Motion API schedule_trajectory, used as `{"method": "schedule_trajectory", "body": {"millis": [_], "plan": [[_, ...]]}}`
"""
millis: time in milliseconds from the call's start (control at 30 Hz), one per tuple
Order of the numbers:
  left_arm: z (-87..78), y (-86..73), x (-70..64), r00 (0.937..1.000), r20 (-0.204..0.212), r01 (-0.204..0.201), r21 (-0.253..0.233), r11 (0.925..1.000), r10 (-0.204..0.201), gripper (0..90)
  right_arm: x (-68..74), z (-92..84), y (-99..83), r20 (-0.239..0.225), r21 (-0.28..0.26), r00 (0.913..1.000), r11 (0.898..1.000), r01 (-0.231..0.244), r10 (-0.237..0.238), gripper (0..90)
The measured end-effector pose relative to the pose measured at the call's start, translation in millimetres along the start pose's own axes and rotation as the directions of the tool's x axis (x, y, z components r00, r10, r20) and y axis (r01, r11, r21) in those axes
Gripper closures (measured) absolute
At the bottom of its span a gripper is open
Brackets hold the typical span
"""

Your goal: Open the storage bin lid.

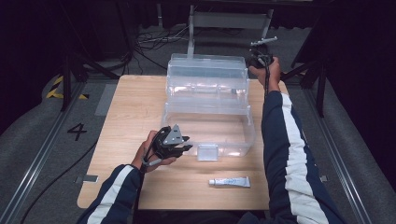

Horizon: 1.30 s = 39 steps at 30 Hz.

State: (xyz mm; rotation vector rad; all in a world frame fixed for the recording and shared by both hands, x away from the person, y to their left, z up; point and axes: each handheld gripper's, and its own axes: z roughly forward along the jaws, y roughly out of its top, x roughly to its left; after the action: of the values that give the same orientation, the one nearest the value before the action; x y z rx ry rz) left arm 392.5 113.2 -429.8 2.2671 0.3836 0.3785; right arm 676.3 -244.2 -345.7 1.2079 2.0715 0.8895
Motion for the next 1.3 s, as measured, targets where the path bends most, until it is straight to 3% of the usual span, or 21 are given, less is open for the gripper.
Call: {"method": "schedule_trajectory", "body": {"millis": [533, 1300], "plan": [[0.1, -0.2, -0.2, 1.0000, 0.000, -0.005, -0.002, 1.0000, 0.005, 66.9, 2.0, -22.4, -11.1, -0.007, -0.027, 0.9997, 0.999, 0.022, -0.022, 83.6], [-0.6, -0.2, 0.3, 0.9999, 0.002, -0.015, 0.005, 0.9999, 0.015, 67.3, 41.7, -104.3, -44.1, -0.058, -0.134, 0.9888, 0.983, 0.128, -0.137, 82.6]]}}
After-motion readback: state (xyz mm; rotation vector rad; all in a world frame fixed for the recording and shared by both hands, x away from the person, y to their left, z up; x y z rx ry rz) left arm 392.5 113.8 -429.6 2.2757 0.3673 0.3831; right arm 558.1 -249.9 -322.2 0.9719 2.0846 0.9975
